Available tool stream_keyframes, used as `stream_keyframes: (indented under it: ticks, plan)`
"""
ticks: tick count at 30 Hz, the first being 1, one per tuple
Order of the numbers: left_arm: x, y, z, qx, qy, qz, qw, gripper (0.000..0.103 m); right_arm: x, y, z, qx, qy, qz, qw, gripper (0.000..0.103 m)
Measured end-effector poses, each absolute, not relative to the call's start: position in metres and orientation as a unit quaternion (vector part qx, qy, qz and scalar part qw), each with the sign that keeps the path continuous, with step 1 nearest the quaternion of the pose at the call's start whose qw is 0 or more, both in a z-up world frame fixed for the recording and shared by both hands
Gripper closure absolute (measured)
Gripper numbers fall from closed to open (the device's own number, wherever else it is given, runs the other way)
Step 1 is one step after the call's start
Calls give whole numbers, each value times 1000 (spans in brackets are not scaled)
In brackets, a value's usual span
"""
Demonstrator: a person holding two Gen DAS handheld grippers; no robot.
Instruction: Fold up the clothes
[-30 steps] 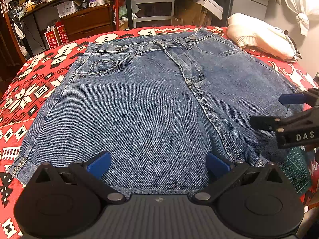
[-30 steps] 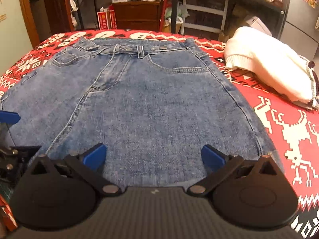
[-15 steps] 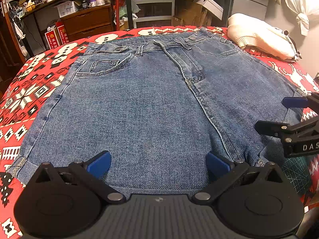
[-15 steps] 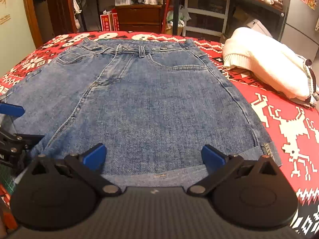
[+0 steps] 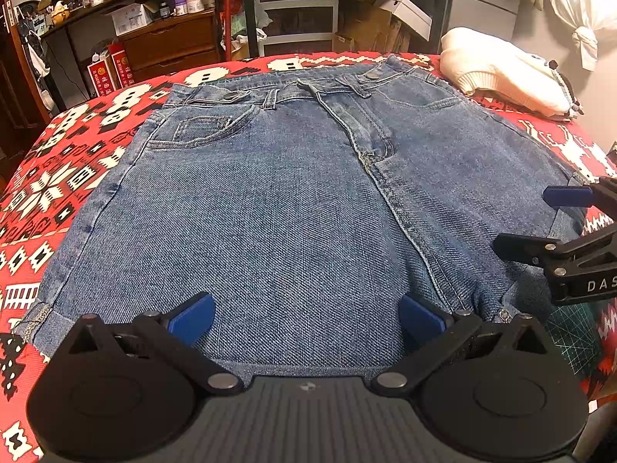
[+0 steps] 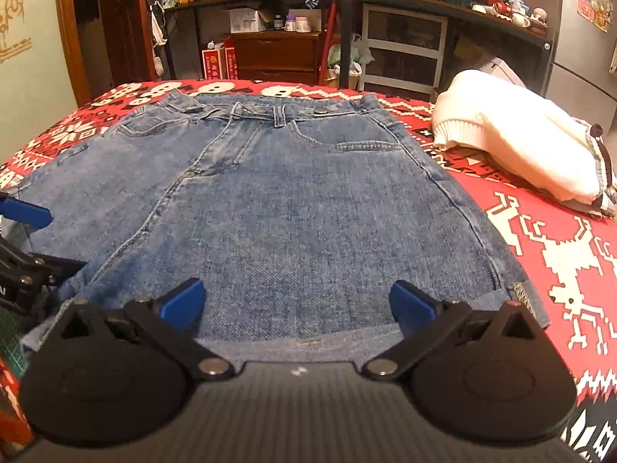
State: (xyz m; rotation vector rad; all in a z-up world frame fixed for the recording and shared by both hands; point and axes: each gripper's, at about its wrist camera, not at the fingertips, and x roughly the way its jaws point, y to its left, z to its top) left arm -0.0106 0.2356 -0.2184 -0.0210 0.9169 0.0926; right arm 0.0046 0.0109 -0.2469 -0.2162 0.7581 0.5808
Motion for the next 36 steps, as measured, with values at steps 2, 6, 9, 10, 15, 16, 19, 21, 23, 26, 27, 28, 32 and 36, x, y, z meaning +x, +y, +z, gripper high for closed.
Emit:
stream_keyframes:
  ticks: [2,6,9,10,15,16,19,21,23,26,27,28,32,36]
  plan:
    - [-11,236,-219,-10,441,45,896,0,9,12,-244,-109,375,281,877,0]
    - [-11,236,-219,-10,441,45,897,0,7,16,-233,-123,344,291,884,0]
    - [-11,236,-219,-10,441,45,896,0,8,22,-226,-123,326,307,886,1]
    - [-11,236,-219,-10,441,45,897,0,9,24,-225,-124,325,310,885,4]
    - [-11,236,-219,-10,440,45,897,0,12,38,-223,-128,322,336,876,22]
    - [-11,236,-219,-10,440,45,897,0,12,41,-223,-132,322,342,873,31]
    - [-11,235,-218,-10,440,45,897,0,10,55,-223,-153,321,360,863,65]
    - [-11,235,-219,-10,440,45,897,0,9,63,-226,-170,323,368,855,81]
    - [-11,235,-219,-10,440,45,897,0,6,70,-229,-177,322,375,851,83]
    - [-11,235,-219,-9,439,45,897,0,1,76,-234,-195,319,380,846,85]
    - [-11,235,-219,-9,439,45,897,0,-1,75,-235,-200,316,380,846,85]
    - [-11,235,-219,-9,440,45,897,0,-4,74,-237,-204,313,381,846,85]
    - [-11,235,-219,-10,440,45,897,0,-11,62,-236,-201,316,382,845,85]
    - [-11,235,-219,-9,439,45,897,0,-14,44,-235,-186,330,381,844,84]
